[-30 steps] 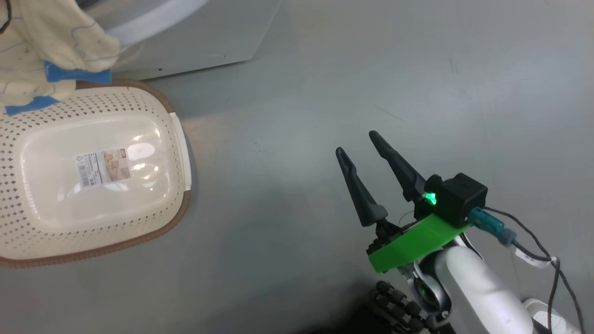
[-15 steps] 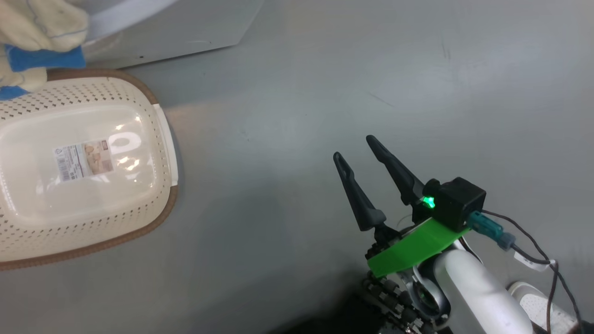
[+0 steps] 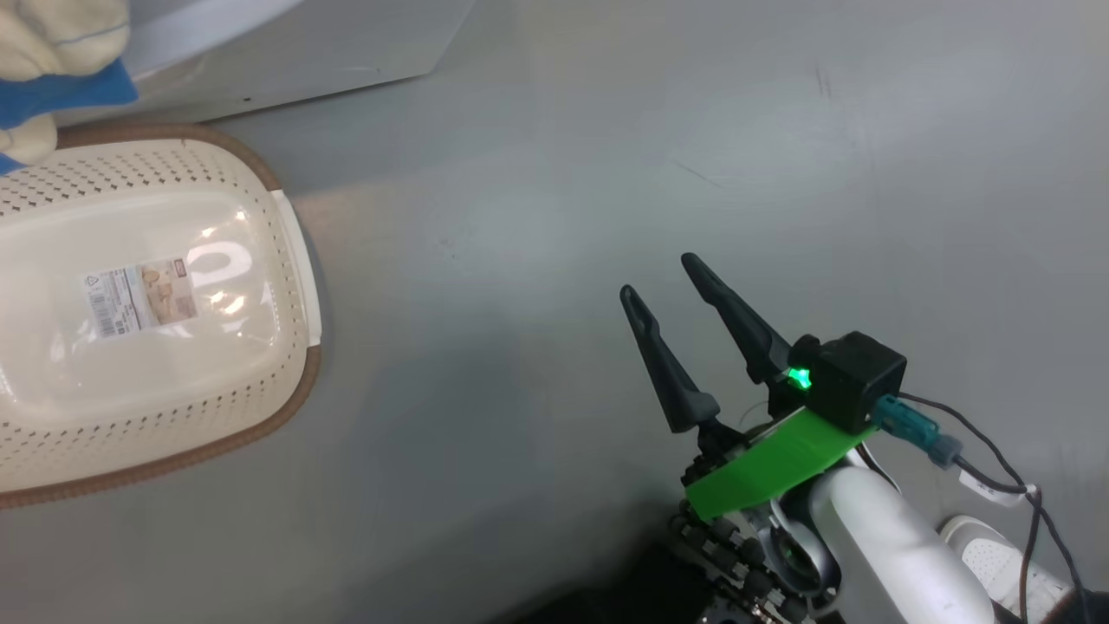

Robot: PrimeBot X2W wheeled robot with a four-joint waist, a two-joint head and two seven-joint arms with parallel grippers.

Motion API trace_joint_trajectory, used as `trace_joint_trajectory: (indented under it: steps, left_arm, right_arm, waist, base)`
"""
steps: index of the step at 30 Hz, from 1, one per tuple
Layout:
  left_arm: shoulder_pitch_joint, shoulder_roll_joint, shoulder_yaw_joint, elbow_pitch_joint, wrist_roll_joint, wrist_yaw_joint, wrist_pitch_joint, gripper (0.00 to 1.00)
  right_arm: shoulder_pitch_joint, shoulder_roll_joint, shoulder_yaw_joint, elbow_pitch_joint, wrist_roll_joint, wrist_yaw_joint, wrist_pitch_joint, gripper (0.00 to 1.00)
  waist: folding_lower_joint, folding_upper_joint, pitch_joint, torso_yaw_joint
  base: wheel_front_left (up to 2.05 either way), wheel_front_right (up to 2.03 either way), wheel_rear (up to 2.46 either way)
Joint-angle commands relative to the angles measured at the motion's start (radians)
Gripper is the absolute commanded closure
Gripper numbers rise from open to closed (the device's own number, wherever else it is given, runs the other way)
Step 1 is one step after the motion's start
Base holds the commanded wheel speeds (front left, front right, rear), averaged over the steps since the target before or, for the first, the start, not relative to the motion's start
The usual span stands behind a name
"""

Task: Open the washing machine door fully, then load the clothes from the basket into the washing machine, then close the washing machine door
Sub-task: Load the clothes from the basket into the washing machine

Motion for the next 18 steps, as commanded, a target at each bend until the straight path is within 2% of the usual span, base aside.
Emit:
trace_joint_trajectory:
  steps: [1, 9, 10, 11, 12, 14, 15, 18]
  left_arm:
    - [-0.058, 0.039, -0.005, -0.015, 0.018, -0.004, -0.001, 1.0]
    - [-0.13, 0.0, -0.05, 0.156, 0.027, -0.031, 0.12, 0.99]
    - [-0.136, -0.006, -0.05, 0.172, 0.022, -0.035, 0.138, 0.67]
    - [-0.14, -0.012, -0.048, 0.185, 0.017, -0.033, 0.151, 0.42]
    - [-0.143, -0.017, -0.049, 0.2, 0.014, -0.033, 0.168, 0.3]
    - [-0.146, -0.022, -0.048, 0.214, 0.008, -0.035, 0.184, 0.3]
    - [-0.149, -0.027, -0.045, 0.225, 0.002, -0.033, 0.197, 0.0]
    - [-0.158, -0.033, -0.045, 0.248, -0.005, -0.025, 0.214, 0.0]
  right_arm:
    - [0.035, -0.008, 0.016, -0.022, 0.003, 0.002, -0.006, 0.0]
    - [0.036, -0.008, 0.02, -0.015, 0.01, 0.002, -0.006, 0.0]
    - [0.036, -0.008, 0.02, -0.015, 0.01, 0.002, -0.006, 0.0]
    - [0.036, -0.008, 0.018, -0.015, 0.01, 0.002, -0.006, 0.0]
    - [0.036, -0.008, 0.017, -0.014, 0.011, 0.002, -0.006, 0.0]
    - [0.036, -0.008, 0.016, -0.014, 0.01, 0.002, -0.006, 0.0]
    - [0.035, -0.008, 0.016, -0.014, 0.01, 0.002, -0.006, 0.0]
    - [0.032, -0.008, 0.014, -0.012, 0.01, 0.002, -0.006, 0.0]
  waist:
    - [0.0, -0.0001, -0.003, 0.0]
    - [0.0, -0.0001, -0.028, 0.009]
    - [0.0, -0.0001, -0.031, 0.01]
    - [0.0, -0.0001, -0.033, 0.011]
    - [0.0, -0.0001, -0.036, 0.012]
    - [0.0, -0.0001, -0.038, 0.013]
    - [0.0, -0.0001, -0.04, 0.014]
    - [0.0, -0.0001, -0.043, 0.016]
  base:
    - [0.0, 0.0, 0.0]
    - [0.0, 0.0, 0.0]
    - [0.0, 0.0, 0.0]
    - [0.0, 0.0, 0.0]
    - [0.0, 0.0, 0.0]
    - [0.0, 0.0, 0.0]
    - [0.0, 0.0, 0.0]
    - [0.0, 0.0, 0.0]
